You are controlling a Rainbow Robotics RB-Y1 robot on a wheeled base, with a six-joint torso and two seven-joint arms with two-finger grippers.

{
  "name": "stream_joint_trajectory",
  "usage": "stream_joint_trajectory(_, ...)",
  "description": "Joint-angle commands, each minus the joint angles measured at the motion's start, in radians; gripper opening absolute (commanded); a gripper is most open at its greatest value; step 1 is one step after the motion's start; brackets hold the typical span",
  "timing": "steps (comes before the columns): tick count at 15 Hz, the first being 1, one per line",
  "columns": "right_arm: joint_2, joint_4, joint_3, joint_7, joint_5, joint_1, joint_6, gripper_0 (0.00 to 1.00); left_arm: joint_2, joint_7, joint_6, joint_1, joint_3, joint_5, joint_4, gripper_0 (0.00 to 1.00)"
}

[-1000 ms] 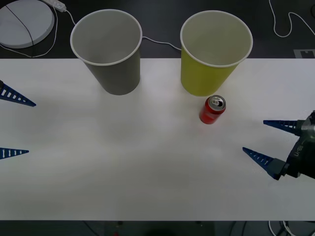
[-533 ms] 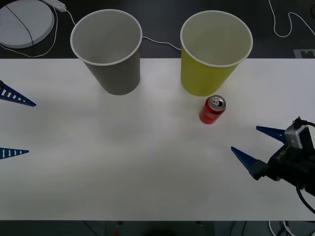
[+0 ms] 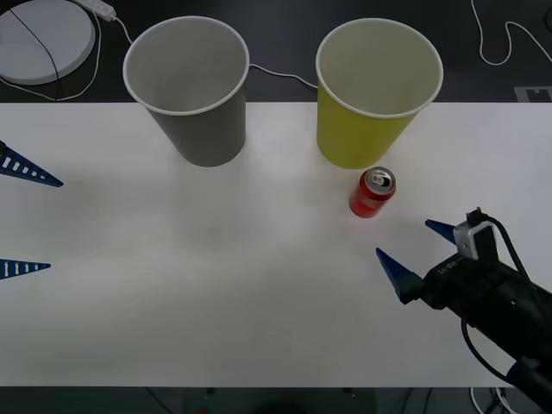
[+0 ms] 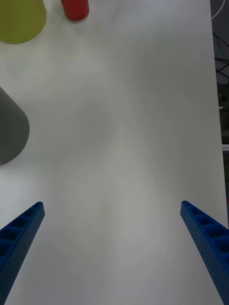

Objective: Put the can into the green bin and the plastic bottle into the gray bin

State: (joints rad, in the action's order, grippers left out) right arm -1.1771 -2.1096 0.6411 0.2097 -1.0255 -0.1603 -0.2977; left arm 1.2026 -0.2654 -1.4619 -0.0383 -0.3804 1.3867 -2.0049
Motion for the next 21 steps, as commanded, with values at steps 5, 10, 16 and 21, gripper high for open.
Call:
stream_joint_trajectory(5,0.001,0.128,0.293,0.318,-0.249,0.208,-0.207,1.00,0.000,0.000,0.000,0.000,0.000,0.000,0.000,1.00)
stream_joint_trajectory(10,0.048,0.286,0.554,0.606,-0.456,0.390,-0.394,1.00,0.000,0.000,0.000,0.000,0.000,0.000,0.000,1.00)
stream_joint_trajectory(16,0.143,0.461,0.652,0.784,-0.564,0.495,-0.474,1.00,0.000,0.000,0.000,0.000,0.000,0.000,0.000,1.00)
stream_joint_trajectory(21,0.211,0.542,0.650,0.787,-0.567,0.538,-0.489,1.00,0.000,0.000,0.000,0.000,0.000,0.000,0.000,1.00)
